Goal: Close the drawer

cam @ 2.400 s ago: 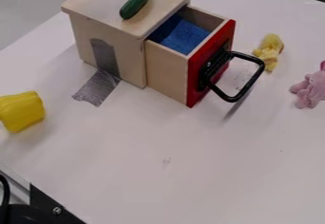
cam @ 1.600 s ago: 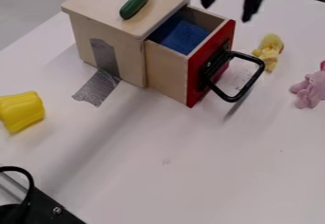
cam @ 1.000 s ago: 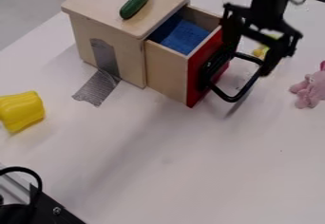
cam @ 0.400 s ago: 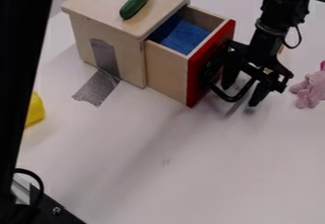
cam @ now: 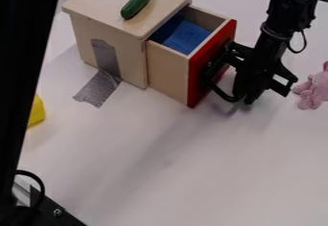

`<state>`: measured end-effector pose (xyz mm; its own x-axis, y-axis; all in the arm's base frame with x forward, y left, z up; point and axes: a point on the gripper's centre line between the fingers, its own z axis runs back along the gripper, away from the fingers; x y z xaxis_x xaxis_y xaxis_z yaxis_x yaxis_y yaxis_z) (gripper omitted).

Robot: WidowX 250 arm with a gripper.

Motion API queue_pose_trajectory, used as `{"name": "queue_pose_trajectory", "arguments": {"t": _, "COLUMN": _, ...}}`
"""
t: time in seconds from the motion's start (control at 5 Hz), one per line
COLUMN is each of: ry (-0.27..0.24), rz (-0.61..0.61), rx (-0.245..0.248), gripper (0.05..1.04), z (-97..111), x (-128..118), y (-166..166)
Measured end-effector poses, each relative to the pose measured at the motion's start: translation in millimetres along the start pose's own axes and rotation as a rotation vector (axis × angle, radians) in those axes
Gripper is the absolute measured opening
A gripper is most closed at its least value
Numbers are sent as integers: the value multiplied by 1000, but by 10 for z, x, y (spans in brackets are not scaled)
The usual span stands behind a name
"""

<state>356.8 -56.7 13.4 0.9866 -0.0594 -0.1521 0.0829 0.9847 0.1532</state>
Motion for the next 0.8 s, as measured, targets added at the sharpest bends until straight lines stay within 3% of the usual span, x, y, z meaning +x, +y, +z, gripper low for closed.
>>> {"name": "queue_pose_trajectory", "arguments": {"t": 0.2, "ry": 3, "rz": 119, "rx": -14, "gripper": 128, "z": 29, "x": 93, "y": 374}}
{"name": "queue_pose_trajectory", "arguments": {"t": 0.4, "ry": 49, "rz": 187, "rx": -13, "gripper": 123, "z": -82, "x": 119, "y": 704}}
{"name": "queue_pose_trajectory", "arguments": {"t": 0.8, "ry": 88, "rz": 178, "rx": -4, "gripper": 158, "z": -144, "x": 72, "y": 790}}
